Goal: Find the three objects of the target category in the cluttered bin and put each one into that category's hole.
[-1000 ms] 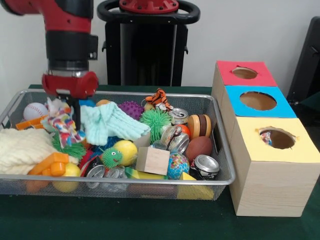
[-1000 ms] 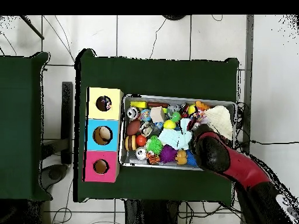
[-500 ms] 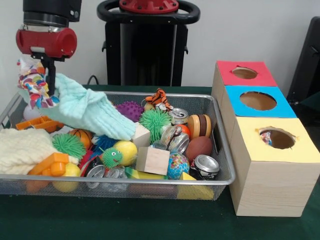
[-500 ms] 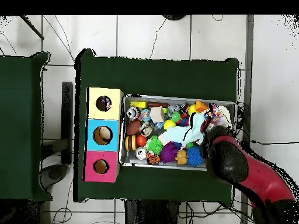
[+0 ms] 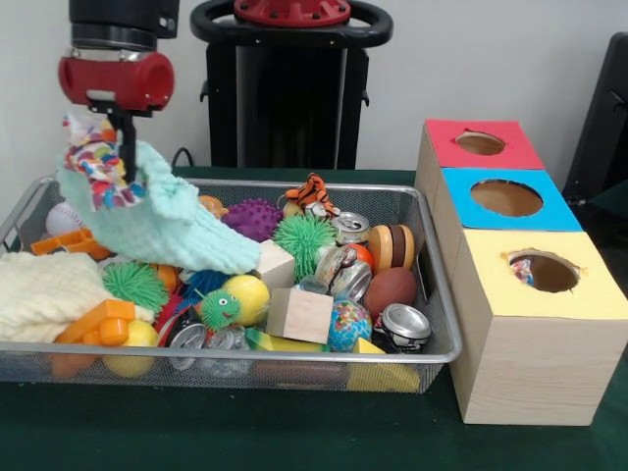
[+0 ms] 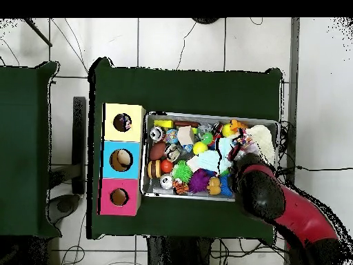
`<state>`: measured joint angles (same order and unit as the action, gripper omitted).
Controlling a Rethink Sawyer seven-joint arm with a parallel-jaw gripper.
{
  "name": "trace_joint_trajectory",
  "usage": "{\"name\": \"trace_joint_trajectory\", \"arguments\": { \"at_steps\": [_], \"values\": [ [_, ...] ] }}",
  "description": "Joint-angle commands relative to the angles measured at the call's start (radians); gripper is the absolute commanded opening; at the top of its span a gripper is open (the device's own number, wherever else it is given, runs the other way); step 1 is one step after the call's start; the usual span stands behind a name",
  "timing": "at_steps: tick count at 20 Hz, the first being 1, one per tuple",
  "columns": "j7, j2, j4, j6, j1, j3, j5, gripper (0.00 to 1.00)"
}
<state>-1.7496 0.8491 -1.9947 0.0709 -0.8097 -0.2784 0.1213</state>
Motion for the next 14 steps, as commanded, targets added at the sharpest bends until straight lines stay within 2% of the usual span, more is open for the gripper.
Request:
{"name": "trace_joint_trajectory", "arguments": {
  "at_steps": [1,7,9,14],
  "values": [
    [-0.303,0.018,-0.179,-0.023,0.096,0.023,-0.085,0.00],
    [-0.348,0.000,-0.261,-0.085,0.182,0.087,-0.143,0.00],
    [-0.354,-0.017,-0.282,-0.120,0.187,0.084,-0.151,0.00],
    [-0.310,-0.068,-0.247,-0.146,0.175,0.072,-0.159,0.00]
  ]
}}
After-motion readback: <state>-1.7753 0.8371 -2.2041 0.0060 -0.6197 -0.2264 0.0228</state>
